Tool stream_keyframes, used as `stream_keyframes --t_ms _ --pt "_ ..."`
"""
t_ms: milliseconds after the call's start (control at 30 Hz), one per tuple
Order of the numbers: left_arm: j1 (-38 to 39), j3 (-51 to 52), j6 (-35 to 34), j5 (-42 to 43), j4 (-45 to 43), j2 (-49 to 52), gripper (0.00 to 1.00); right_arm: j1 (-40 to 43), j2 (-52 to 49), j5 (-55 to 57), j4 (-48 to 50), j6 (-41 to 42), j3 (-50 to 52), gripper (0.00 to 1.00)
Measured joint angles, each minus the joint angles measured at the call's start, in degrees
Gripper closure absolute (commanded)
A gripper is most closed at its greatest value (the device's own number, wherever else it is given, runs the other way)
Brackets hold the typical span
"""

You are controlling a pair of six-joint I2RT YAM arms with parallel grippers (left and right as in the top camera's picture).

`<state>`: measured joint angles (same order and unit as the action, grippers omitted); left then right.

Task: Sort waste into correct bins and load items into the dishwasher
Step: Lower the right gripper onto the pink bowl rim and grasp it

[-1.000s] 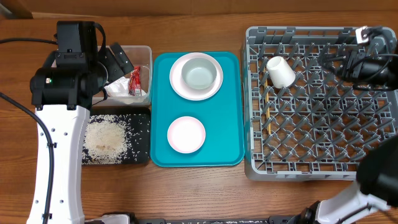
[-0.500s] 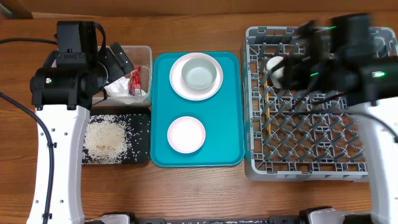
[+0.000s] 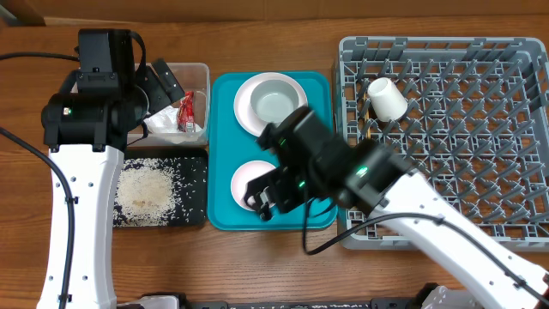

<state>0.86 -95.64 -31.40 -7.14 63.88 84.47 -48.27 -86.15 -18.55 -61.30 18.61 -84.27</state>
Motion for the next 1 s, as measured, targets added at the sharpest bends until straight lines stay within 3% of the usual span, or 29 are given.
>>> stream_keyframes --t_ms 33,133,233,533,800,1000 --pt "0.0 0.0 0.0 0.0 0.0 0.0 0.0 -1.1 0.0 0.0 2.1 1.2 1.5 0.05" --pt "0.0 0.0 0.0 0.0 0.0 0.0 0.0 -4.6 0.0 0.1 9.5 3.7 6.7 0.51" --pt "0.0 0.0 0.0 0.0 0.0 0.0 0.0 -7.8 -0.1 1.1 17.3 5.0 12.1 0.77" --pt "0.0 0.0 0.0 0.0 0.0 0.0 0.0 -13.4 -0.1 12.7 32.5 6.6 25.5 0.78" --pt "0.0 0.0 0.0 0.0 0.0 0.0 0.0 -13.7 -2.1 22.2 41.7 6.8 29.8 0.64" --pt "0.0 0.0 0.0 0.0 0.0 0.0 0.0 -13.7 -7.2 26.6 44.2 6.6 29.9 0.6"
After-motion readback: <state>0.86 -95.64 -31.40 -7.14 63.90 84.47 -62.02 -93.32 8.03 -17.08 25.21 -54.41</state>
